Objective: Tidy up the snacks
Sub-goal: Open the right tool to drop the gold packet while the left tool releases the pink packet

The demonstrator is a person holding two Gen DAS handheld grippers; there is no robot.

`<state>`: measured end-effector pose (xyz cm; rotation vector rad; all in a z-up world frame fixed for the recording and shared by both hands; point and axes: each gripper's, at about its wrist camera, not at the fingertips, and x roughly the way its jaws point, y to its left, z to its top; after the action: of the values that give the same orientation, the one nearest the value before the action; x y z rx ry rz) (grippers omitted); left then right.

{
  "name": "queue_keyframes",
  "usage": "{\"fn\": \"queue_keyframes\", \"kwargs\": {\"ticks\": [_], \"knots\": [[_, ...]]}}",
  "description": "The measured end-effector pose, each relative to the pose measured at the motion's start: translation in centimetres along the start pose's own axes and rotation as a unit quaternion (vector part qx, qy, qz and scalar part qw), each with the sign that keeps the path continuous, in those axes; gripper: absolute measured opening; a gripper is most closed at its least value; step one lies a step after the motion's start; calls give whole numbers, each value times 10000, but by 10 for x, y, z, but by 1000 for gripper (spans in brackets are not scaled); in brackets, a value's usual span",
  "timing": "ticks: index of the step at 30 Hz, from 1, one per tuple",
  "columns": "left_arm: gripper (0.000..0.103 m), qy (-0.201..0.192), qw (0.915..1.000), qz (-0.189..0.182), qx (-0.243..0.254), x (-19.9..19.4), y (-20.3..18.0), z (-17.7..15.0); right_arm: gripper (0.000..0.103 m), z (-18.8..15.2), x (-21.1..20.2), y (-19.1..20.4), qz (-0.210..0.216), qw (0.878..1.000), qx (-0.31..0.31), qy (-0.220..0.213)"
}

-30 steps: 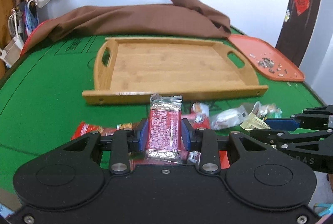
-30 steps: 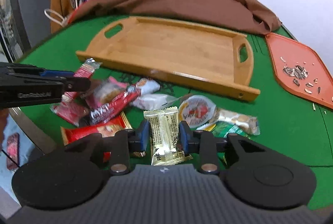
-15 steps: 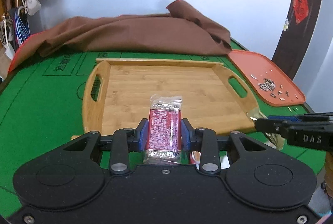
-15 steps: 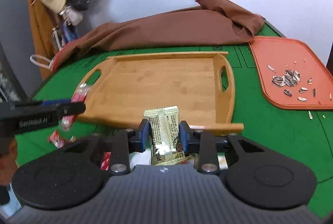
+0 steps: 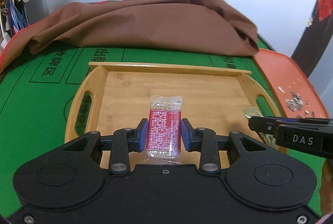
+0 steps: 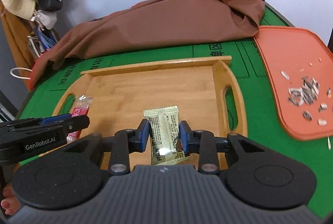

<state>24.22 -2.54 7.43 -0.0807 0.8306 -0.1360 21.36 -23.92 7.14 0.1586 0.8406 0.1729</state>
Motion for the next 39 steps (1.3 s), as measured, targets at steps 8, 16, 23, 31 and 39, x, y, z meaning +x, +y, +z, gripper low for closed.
{"fn": "queue_keyframes", "kwargs": {"ticks": [8,16,23,31,39], "knots": [[32,404,9987,-72,-296,49,2,15,33,21,45,3,-256,9987,104,429],[32,489,9986,147,-150,70,-2,9,33,16,61,1,-252,9979,132,589],[32,417,9988,269,-11,73,-7,6,34,13,63,2,-282,9978,15,595],[60,256,9989,383,66,64,-9,5,51,10,55,2,-311,9983,-117,482],[86,-27,9994,296,157,34,-10,-4,59,1,35,5,-280,9988,-318,243]]}}
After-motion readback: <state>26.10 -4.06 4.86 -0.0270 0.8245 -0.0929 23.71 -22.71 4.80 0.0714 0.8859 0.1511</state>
